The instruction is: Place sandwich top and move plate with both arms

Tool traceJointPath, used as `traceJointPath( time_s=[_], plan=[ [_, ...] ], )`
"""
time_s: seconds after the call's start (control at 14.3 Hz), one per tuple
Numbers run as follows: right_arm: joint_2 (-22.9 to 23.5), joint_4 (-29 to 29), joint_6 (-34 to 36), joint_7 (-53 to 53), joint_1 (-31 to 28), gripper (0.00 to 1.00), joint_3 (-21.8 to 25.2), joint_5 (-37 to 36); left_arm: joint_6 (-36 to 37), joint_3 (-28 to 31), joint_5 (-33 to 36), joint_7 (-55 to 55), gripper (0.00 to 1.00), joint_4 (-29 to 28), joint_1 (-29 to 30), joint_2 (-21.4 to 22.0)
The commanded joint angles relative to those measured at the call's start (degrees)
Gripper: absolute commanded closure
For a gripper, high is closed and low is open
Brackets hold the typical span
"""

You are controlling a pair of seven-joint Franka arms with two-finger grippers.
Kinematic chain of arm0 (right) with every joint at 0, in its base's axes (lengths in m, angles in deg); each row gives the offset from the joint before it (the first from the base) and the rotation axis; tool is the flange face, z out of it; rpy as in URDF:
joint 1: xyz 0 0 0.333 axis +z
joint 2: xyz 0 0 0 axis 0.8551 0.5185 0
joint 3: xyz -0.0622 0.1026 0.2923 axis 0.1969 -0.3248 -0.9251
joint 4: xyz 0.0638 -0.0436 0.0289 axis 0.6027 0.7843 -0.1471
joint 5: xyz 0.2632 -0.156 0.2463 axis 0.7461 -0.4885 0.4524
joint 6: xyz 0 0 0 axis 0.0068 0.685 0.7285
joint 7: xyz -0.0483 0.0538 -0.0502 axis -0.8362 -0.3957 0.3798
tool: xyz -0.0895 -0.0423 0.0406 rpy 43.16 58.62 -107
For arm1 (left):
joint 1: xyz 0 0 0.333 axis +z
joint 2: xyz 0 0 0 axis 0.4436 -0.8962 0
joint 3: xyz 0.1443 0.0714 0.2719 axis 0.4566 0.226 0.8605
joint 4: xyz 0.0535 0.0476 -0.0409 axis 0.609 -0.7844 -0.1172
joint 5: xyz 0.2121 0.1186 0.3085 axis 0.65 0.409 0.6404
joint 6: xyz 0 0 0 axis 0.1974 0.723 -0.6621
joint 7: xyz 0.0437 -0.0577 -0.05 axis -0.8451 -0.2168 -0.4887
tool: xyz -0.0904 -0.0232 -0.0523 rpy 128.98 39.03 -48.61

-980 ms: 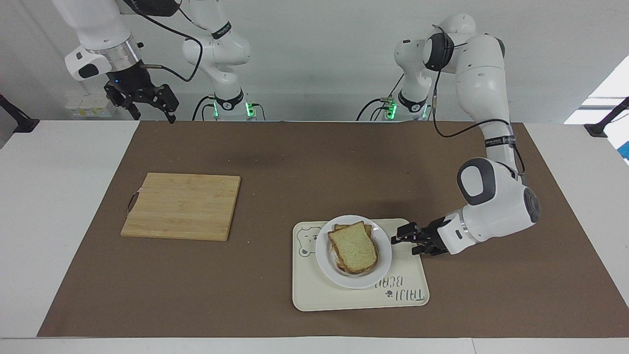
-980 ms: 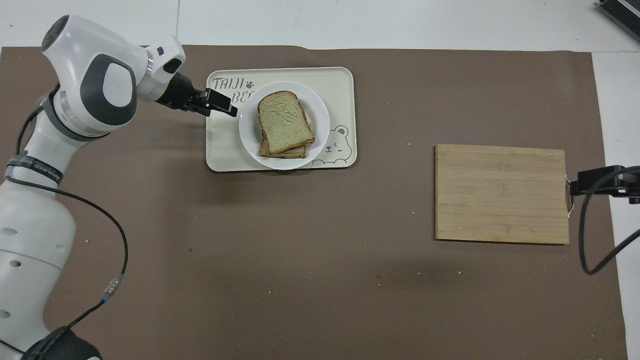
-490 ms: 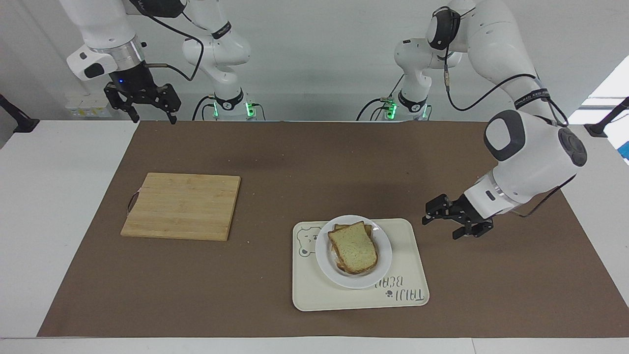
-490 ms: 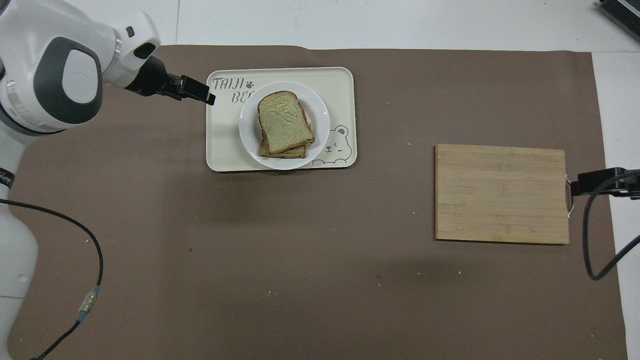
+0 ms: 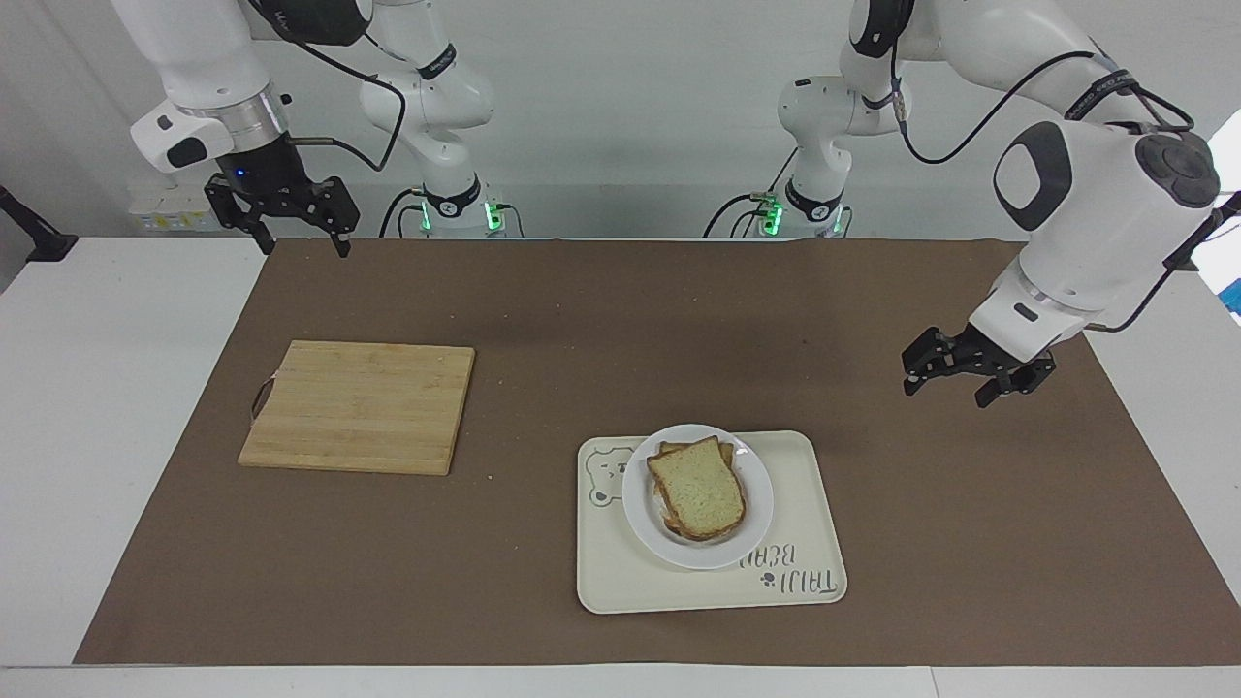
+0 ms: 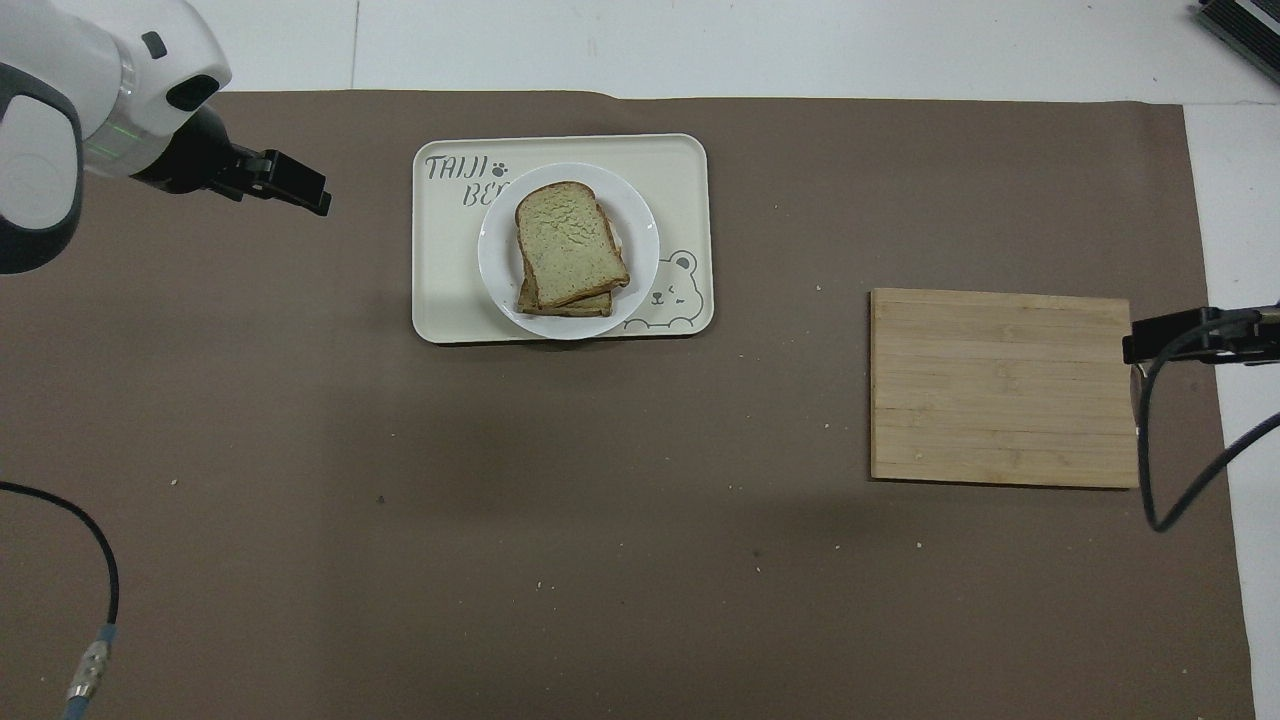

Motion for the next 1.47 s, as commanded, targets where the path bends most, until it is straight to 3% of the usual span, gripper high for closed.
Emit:
traceJointPath(
  time_s=[0.0, 0.28, 0.42, 0.7, 1.4],
  plan=[
    [0.3, -0.7, 0.3, 0.6, -0.5, 0.00, -0.3, 0.2, 0.3, 0.5, 3.7, -3.0, 0.00, -6.9, 0.4, 6.8],
    [0.3, -0.7, 0.1, 0.6, -0.6, 0.00, -0.3, 0.3, -2.5, 0.5, 6.9, -7.1, 0.00, -17.3, 0.3, 15.2],
    [0.3, -0.7, 0.2, 0.7, -0.7, 0.00, -0.3, 0.3, -1.2, 0.4, 6.8, -6.9, 0.00, -18.7, 0.3, 17.8],
    [0.3, -0.6, 0.2, 0.7, -0.7, 0.00, -0.3, 0.3, 7.5, 0.8, 1.8, -6.9, 0.00, -14.1, 0.3, 17.6],
    [0.2, -0.5, 0.2, 0.7, -0.7, 0.00, -0.3, 0.3, 6.8, 0.9, 1.6, -5.2, 0.00, -14.0, 0.1, 17.5]
  ],
)
